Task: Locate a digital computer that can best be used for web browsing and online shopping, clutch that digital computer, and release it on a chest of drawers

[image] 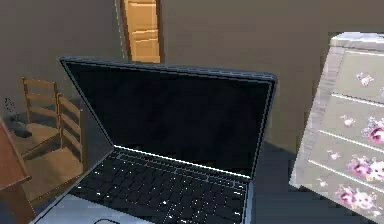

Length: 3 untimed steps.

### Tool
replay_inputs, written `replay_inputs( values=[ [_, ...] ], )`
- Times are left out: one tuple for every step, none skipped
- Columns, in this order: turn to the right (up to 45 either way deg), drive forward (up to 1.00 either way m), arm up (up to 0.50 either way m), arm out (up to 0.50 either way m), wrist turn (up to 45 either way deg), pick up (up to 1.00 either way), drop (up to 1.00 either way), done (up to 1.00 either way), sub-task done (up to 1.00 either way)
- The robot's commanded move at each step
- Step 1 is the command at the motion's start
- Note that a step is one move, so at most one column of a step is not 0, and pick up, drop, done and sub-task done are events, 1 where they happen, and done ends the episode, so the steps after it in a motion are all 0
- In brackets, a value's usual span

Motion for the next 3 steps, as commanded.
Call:
replay_inputs(
  values=[
    [0.0,1.00,0.00,0.00,0.0,0.00,0.00,0.00,0.00],
    [0.0,0.50,0.00,0.00,0.0,0.00,0.00,0.00,0.00],
    [-36.0,0.00,0.00,0.00,0.0,0.00,0.00,0.00,0.00]
  ],
)
